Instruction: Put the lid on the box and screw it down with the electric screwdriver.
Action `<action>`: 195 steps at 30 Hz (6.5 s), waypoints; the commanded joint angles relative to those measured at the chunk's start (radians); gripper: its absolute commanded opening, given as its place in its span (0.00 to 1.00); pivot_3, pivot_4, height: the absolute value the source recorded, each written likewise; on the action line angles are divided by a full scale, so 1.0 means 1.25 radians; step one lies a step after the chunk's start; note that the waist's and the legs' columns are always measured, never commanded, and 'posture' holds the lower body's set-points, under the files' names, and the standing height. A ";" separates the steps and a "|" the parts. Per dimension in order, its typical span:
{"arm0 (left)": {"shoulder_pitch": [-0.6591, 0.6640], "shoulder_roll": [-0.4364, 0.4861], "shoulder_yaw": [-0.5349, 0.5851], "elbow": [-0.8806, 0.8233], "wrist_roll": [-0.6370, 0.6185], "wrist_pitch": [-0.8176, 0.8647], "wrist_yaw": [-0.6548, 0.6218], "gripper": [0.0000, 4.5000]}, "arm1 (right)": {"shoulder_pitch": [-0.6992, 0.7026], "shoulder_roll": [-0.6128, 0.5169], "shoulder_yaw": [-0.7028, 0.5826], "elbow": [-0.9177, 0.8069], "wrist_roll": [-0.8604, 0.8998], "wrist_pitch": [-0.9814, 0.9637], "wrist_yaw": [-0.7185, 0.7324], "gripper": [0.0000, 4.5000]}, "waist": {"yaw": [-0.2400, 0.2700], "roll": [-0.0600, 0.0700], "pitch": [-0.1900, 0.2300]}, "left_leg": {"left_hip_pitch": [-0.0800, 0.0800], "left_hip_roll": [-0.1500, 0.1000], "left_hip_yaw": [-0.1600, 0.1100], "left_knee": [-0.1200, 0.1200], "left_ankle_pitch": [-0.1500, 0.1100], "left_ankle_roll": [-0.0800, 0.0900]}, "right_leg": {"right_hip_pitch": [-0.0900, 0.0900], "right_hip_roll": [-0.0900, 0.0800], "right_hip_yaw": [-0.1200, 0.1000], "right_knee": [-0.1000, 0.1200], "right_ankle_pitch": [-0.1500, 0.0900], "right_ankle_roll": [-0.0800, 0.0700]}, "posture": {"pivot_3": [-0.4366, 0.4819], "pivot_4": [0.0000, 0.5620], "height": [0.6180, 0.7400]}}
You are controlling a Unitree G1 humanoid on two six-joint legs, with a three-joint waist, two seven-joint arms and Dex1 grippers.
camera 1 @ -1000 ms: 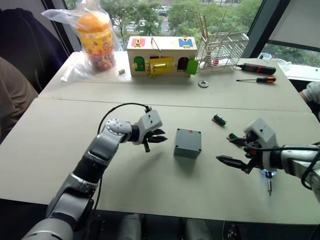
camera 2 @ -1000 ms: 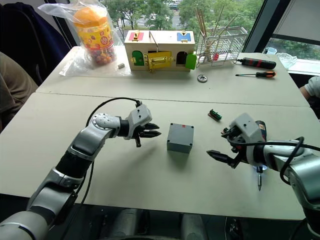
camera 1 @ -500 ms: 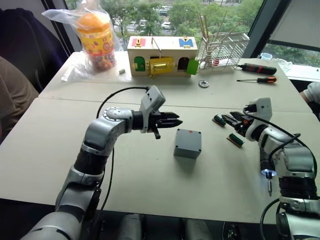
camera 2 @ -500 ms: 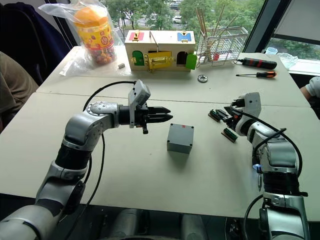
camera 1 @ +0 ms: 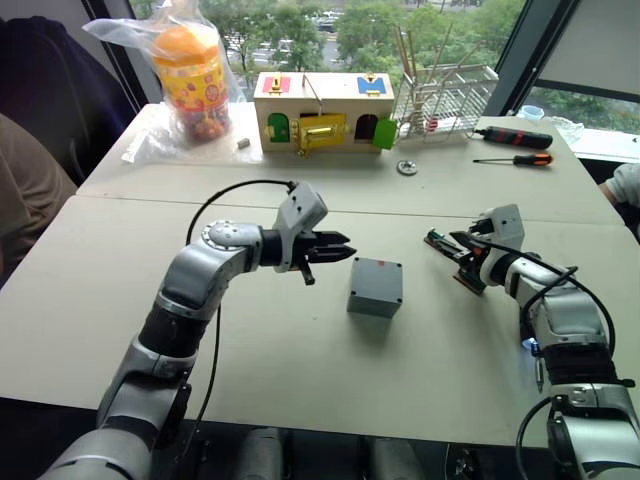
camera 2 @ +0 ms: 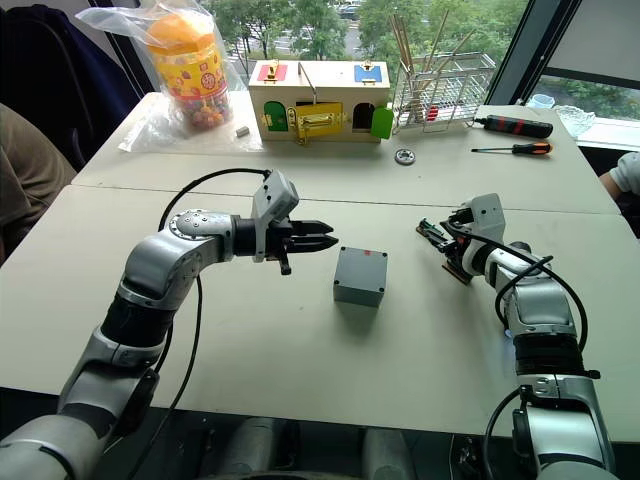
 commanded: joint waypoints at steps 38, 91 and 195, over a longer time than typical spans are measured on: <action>0.031 0.003 -0.021 -0.018 -0.004 -0.034 0.022 0.27 | -0.027 0.007 -0.013 0.034 0.003 0.019 0.058 0.01 | -0.001 0.000 0.000 | 0.000 0.000 0.000 0.000 0.000 0.000 | 0.000 0.000 0.000 0.000 0.000 0.000 | 0.48 0.27 0.74; 0.034 -0.005 -0.026 -0.013 -0.008 -0.036 0.031 0.27 | -0.046 0.000 -0.047 -0.044 0.026 0.013 0.036 0.01 | 0.000 0.000 0.000 | 0.000 0.000 0.000 0.000 0.000 0.000 | 0.000 0.000 0.000 0.000 0.000 0.000 | 0.48 0.27 0.74; 0.065 0.016 -0.137 -0.223 -0.072 -0.074 -0.059 0.27 | 0.139 -0.523 -0.187 -0.274 0.304 0.829 0.095 0.99 | 0.001 0.001 -0.001 | 0.001 0.001 0.000 -0.001 -0.003 0.005 | 0.001 0.000 0.002 -0.001 0.000 0.000 | 0.48 0.27 0.74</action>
